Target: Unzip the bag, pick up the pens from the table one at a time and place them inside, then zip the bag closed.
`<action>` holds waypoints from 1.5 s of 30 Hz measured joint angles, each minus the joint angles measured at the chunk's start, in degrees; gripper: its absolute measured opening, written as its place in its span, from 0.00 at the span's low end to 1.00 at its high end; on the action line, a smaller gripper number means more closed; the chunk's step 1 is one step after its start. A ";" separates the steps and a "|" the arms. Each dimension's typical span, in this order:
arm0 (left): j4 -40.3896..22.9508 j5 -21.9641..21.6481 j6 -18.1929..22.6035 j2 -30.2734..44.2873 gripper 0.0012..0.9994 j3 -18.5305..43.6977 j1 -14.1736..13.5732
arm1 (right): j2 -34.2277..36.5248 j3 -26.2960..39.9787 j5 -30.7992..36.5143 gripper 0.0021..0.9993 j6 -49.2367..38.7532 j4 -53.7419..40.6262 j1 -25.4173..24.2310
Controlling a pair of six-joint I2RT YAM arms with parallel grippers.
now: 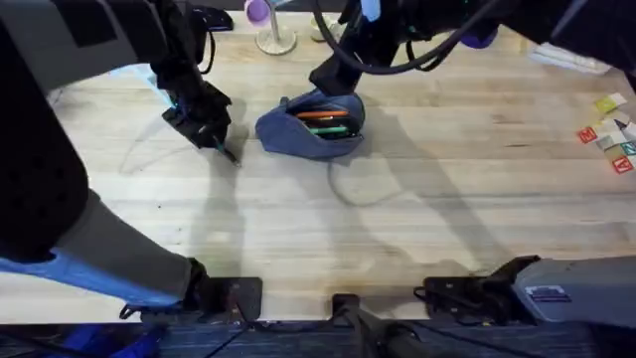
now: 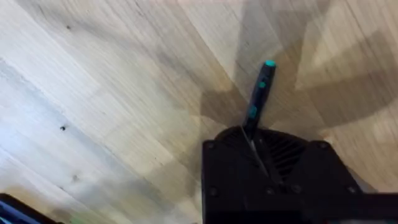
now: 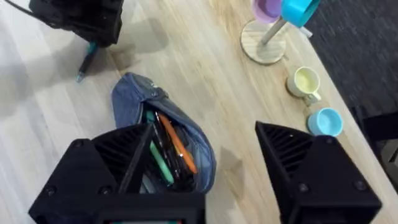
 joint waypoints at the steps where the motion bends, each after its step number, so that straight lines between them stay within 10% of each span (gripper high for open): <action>1: 0.45 -0.27 1.03 0.00 0.04 0.21 -0.04 | -0.02 0.00 0.00 1.00 0.00 -0.25 -0.20; 8: 3.55 -1.55 12.07 -4.66 0.04 5.65 -2.13 | -2.55 0.00 0.00 1.00 1.00 -3.84 -3.98; 19: 18.13 1.22 37.41 -12.96 0.04 9.89 -12.63 | -8.15 0.00 0.00 1.00 3.06 -14.14 -9.26; 33: 23.56 24.26 65.17 -13.46 0.04 9.89 -19.75 | -12.88 0.00 -0.20 1.00 3.23 -21.59 -13.96; 45: 13.98 38.07 78.87 -12.01 0.04 9.89 -20.34 | -14.16 0.00 -0.22 1.00 3.26 -22.25 -16.56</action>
